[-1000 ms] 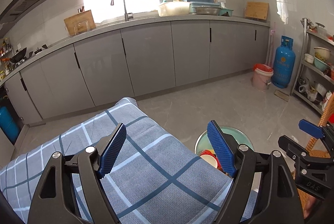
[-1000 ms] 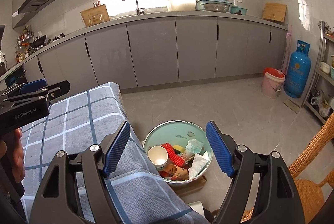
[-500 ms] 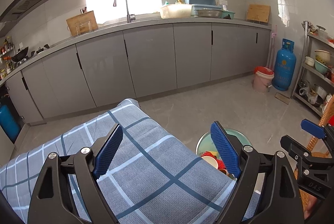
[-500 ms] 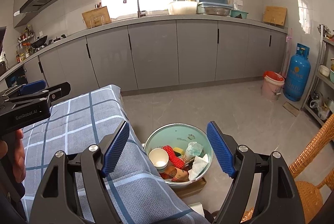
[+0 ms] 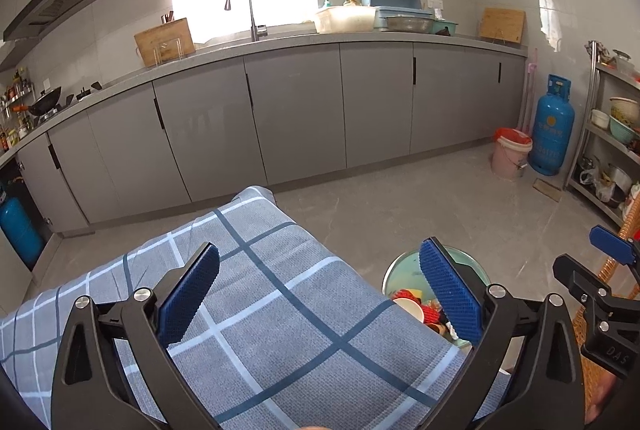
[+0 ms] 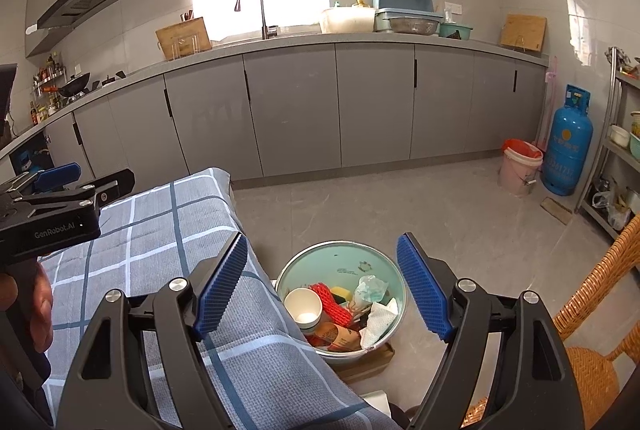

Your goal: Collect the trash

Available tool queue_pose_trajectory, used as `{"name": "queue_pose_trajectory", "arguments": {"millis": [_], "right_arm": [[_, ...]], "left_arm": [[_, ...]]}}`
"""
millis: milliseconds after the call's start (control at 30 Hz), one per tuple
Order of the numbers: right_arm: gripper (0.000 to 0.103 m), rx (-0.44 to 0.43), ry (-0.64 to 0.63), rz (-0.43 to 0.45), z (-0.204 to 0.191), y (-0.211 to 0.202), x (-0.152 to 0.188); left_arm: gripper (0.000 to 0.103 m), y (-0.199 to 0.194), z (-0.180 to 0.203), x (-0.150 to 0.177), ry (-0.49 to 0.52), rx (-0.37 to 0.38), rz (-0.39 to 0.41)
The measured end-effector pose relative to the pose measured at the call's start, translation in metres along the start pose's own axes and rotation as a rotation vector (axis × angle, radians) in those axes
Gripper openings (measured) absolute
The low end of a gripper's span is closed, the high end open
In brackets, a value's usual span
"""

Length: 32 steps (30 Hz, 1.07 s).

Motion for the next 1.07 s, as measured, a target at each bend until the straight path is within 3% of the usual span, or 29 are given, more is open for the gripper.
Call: {"name": "queue_pose_trajectory", "arguments": {"millis": [767,1067], "right_arm": [[0.083,0.008,0.013,0.026,0.003,-0.010,-0.003],[0.087,0.028,0.016,0.032,0.008,-0.015,-0.002]], "left_arm": [[0.099,-0.005,0.000,0.005,0.015,-0.042,0.010],[0.098,-0.006,-0.005,0.007,0.006,-0.022,-0.001]]}}
Point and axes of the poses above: each gripper's, at about its wrist camera, not at the fingertips, and y roughly the way its jaws point, z to its right, x to its underside, the point moved 6 cm from there along y, roughly the way its jaws point, and after that the axes turned 5 degrees about -z, right-handed, at the moved point
